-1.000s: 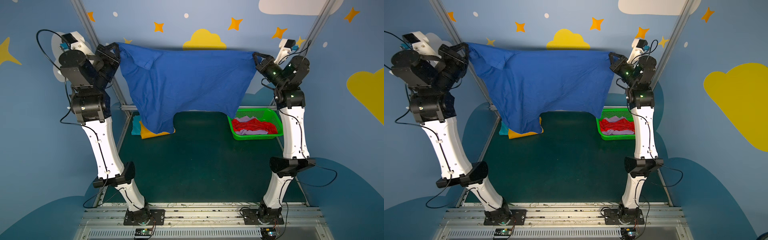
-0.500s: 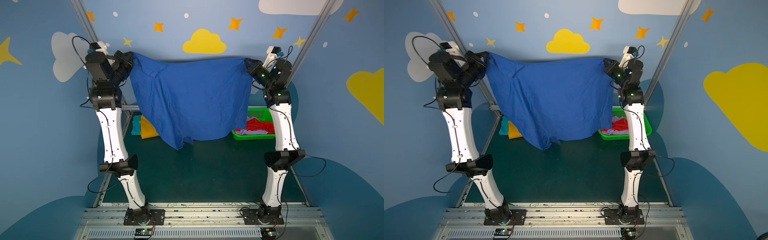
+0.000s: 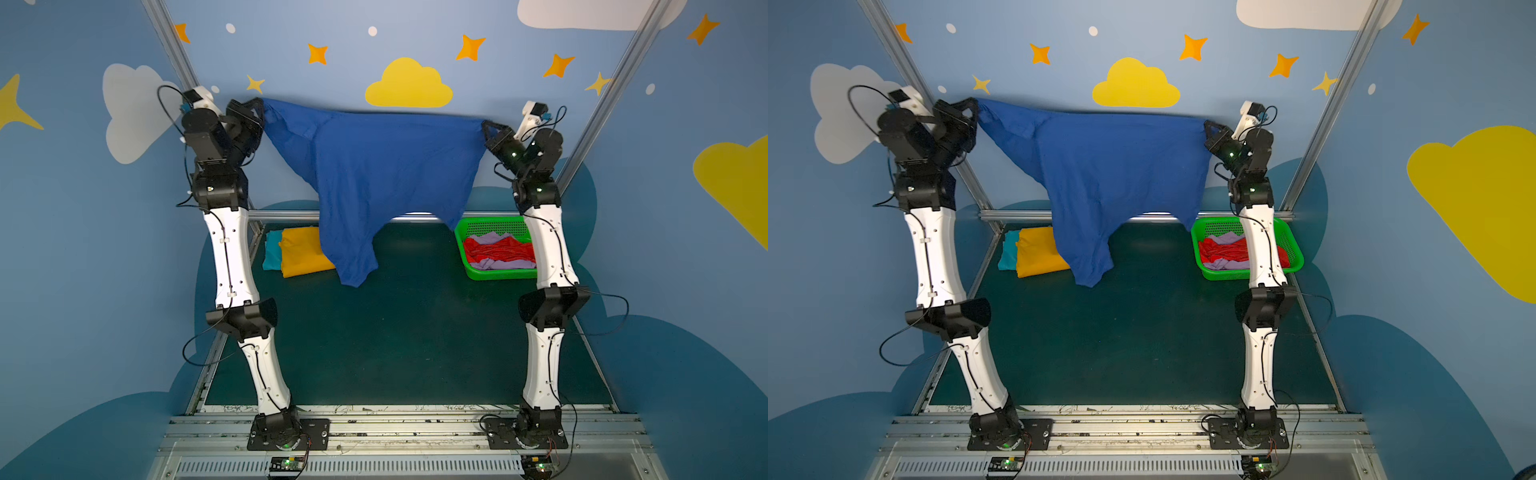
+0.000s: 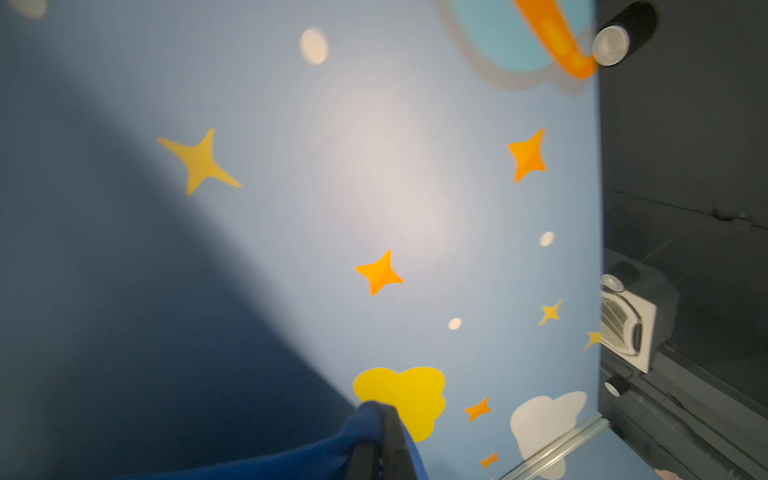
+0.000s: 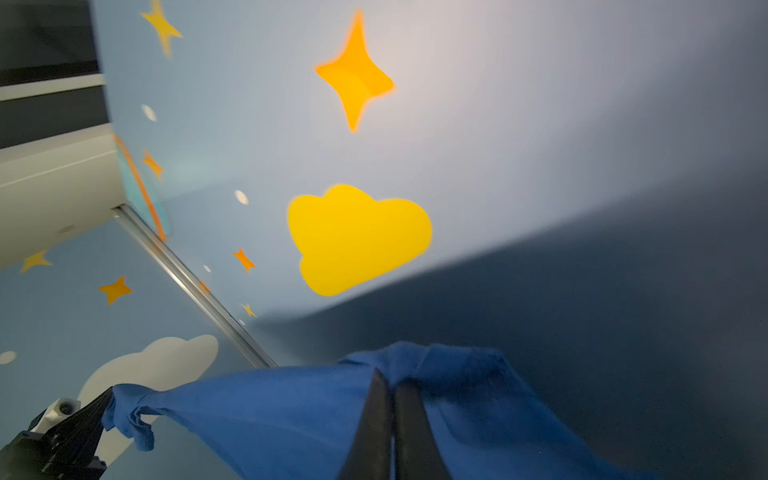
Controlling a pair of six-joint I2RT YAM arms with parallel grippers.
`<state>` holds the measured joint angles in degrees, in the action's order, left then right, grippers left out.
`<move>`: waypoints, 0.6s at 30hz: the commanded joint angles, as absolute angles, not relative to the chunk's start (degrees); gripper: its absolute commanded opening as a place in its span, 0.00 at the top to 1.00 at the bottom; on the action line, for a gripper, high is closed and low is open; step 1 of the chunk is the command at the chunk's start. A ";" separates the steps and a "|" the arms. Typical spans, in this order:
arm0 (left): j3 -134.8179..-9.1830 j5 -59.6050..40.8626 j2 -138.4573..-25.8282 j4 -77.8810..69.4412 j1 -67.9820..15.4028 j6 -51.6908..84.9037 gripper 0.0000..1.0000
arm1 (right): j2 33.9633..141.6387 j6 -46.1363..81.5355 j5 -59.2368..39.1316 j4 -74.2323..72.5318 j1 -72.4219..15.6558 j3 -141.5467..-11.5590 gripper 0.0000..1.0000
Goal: Fold and stack the t-shirts
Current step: 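Lift the blue t-shirt high by its hem with both grippers, then swing the shirt down and lay it flat, pulling both grippers toward the robot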
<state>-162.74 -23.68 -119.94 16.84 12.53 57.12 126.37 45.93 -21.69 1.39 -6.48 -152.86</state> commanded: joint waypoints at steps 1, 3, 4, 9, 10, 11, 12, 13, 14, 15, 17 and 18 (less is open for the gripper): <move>-161.43 -21.51 -108.83 11.42 14.06 51.99 0.96 | 114.05 44.18 -22.36 -8.16 -3.76 -145.57 1.00; -155.68 -23.34 -104.98 15.00 14.12 49.65 0.96 | 107.72 43.53 -23.05 -10.62 -4.17 -135.09 1.00; -151.30 -24.64 -102.72 17.23 14.07 48.77 0.96 | 103.91 43.05 -23.73 -12.39 -4.62 -127.80 1.00; -114.76 -27.08 -86.26 14.43 14.02 43.79 0.96 | 86.64 37.61 -23.78 -16.32 -8.87 -90.35 1.00; -104.29 -25.88 -81.43 9.41 14.02 43.72 0.96 | 83.41 36.73 -23.56 -15.49 -9.70 -82.86 1.00; -94.08 -24.26 -77.13 6.81 14.03 43.81 0.96 | 80.80 36.61 -23.42 -15.13 -10.25 -75.45 1.00; -87.34 -22.99 -73.40 6.66 14.01 43.58 0.96 | 78.85 37.09 -23.53 -15.24 -10.65 -69.32 1.00; -79.85 -22.28 -69.82 7.79 14.06 42.94 0.96 | 76.69 37.48 -23.81 -15.42 -10.88 -62.82 1.00; -74.26 -21.68 -66.83 10.16 14.08 43.47 0.96 | 75.20 37.69 -23.65 -14.75 -10.93 -57.89 1.00; -67.64 -20.80 -63.41 11.97 14.04 44.23 0.96 | 73.53 37.70 -23.60 -12.83 -10.65 -52.73 1.00; -55.44 -20.66 -57.31 12.34 14.15 46.58 0.96 | 70.17 37.87 -23.43 -10.46 -10.29 -45.17 1.00; -50.08 -20.41 -54.17 13.28 14.15 47.13 0.96 | 68.37 37.68 -23.02 -8.84 -10.24 -42.51 1.00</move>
<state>-58.33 -22.06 -63.07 11.86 13.89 46.04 74.56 38.57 -23.38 -11.51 -10.79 -46.85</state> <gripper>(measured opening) 0.048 0.047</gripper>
